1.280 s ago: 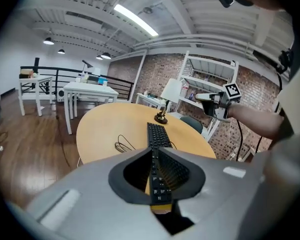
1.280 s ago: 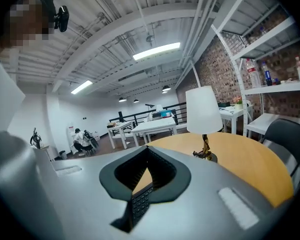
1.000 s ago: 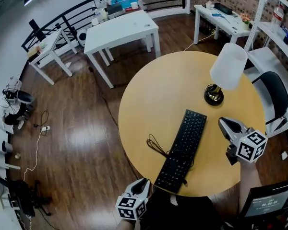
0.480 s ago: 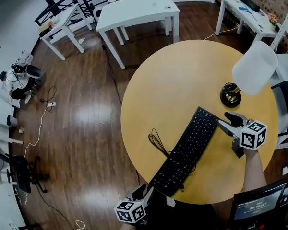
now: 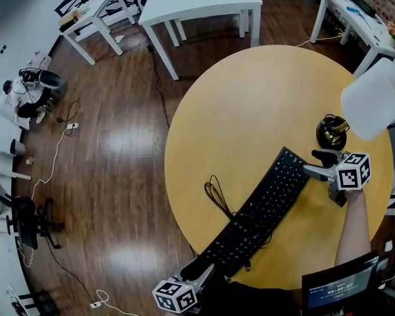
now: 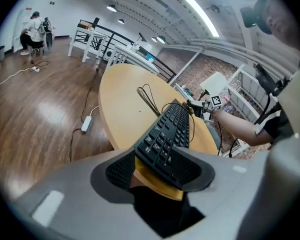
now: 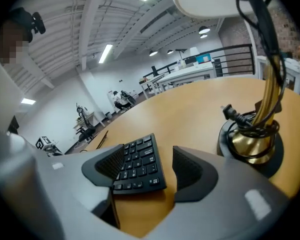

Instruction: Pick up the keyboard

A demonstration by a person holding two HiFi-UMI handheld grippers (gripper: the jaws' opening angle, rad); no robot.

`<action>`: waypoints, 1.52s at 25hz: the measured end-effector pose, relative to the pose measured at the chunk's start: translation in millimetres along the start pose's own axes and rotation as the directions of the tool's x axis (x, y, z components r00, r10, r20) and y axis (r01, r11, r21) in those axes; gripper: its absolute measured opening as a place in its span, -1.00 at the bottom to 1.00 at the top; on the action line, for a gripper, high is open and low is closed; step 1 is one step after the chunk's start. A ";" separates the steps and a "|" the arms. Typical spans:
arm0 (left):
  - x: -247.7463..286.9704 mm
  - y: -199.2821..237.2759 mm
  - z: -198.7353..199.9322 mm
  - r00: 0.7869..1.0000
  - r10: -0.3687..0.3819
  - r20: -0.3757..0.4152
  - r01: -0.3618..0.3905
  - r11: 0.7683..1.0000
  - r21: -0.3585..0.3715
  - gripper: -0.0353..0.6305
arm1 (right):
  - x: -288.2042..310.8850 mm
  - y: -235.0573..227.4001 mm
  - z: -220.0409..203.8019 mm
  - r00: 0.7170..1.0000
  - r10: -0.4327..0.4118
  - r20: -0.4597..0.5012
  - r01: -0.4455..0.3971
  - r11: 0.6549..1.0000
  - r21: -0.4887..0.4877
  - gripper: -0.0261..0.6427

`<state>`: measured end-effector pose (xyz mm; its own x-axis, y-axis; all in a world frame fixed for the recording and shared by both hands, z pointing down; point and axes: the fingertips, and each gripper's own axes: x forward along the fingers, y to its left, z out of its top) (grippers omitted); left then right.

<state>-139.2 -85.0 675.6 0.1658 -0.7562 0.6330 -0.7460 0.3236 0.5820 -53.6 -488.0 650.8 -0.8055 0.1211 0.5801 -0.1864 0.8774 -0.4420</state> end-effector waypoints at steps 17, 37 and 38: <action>12.3 7.3 0.6 0.999 0.010 0.038 -0.009 1.000 -0.027 -0.22 | 34.9 -3.3 -41.6 0.973 0.146 -0.179 -0.143 0.989 0.029 -0.02; 31.8 38.5 0.3 0.991 -0.092 0.099 0.112 0.968 -0.226 -0.27 | 31.9 7.7 -50.5 0.931 0.261 -0.255 -0.223 0.960 0.169 -0.35; 31.6 39.4 0.1 0.988 -0.106 0.110 0.130 0.961 -0.243 -0.29 | 33.9 10.1 -48.3 0.927 0.268 -0.262 -0.235 0.960 0.152 -0.36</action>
<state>-163.4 -96.2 718.5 0.1719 -0.8442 0.5077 -0.5384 0.3510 0.7661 -55.6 -452.6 699.0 -0.6494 0.4693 0.5984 -0.0749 0.7435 -0.6645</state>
